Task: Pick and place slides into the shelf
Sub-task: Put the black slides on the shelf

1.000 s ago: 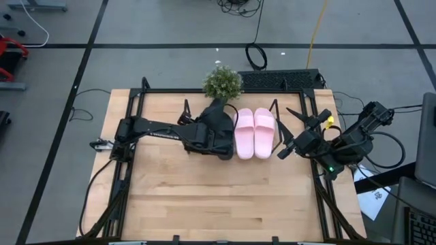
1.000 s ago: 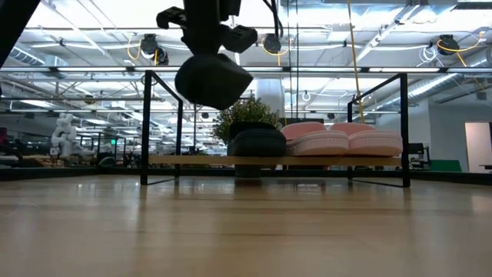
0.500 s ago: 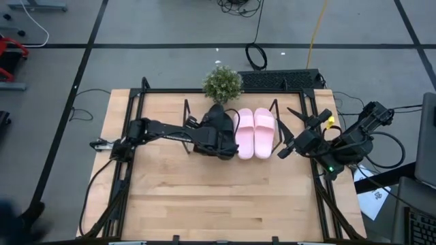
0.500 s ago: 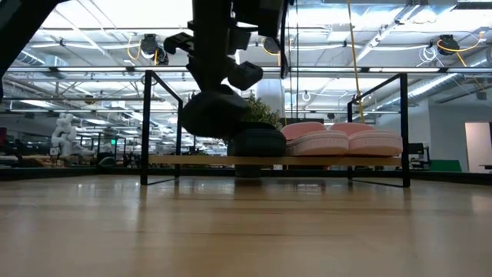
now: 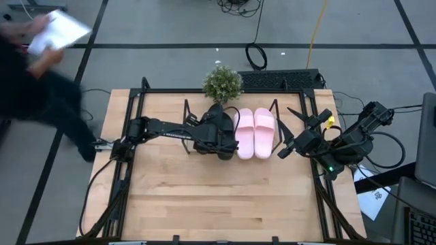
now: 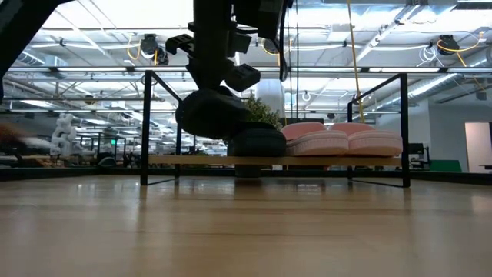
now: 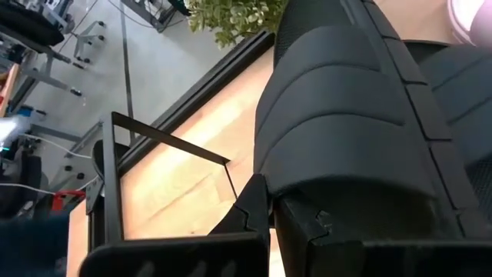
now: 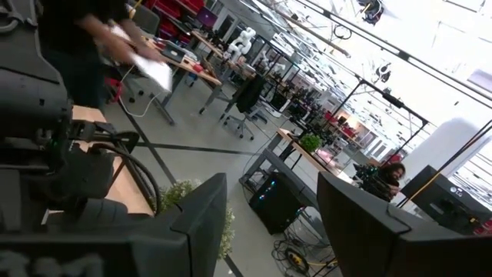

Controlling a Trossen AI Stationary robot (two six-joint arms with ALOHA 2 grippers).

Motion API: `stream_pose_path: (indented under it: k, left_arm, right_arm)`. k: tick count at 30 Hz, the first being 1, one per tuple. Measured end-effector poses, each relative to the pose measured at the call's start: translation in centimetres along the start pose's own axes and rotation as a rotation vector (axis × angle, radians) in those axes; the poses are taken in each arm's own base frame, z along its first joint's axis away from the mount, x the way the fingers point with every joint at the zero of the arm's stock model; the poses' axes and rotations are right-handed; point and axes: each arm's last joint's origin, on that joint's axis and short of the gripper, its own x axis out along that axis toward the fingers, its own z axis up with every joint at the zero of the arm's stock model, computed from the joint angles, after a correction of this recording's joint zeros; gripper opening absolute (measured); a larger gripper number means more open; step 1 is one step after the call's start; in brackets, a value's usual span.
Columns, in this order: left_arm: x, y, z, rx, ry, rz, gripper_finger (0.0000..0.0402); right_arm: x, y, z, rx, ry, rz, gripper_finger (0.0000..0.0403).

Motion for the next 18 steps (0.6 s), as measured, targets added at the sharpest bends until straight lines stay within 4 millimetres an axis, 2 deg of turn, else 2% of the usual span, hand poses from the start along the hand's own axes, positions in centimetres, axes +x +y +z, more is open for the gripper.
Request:
stream_pose_path:
  k: [6,18]
  left_arm:
    - [0.4,-0.1,-0.3,-0.015,0.041,-0.002,0.0]
    - [-1.5,-0.7,-1.6,0.011,-0.071,-0.003,0.0]
  right_arm:
    - [0.0,0.0,0.0,0.041,0.0,0.0,0.0192]
    - [0.0,0.3,0.0,0.101,-0.038,0.023,0.0192]
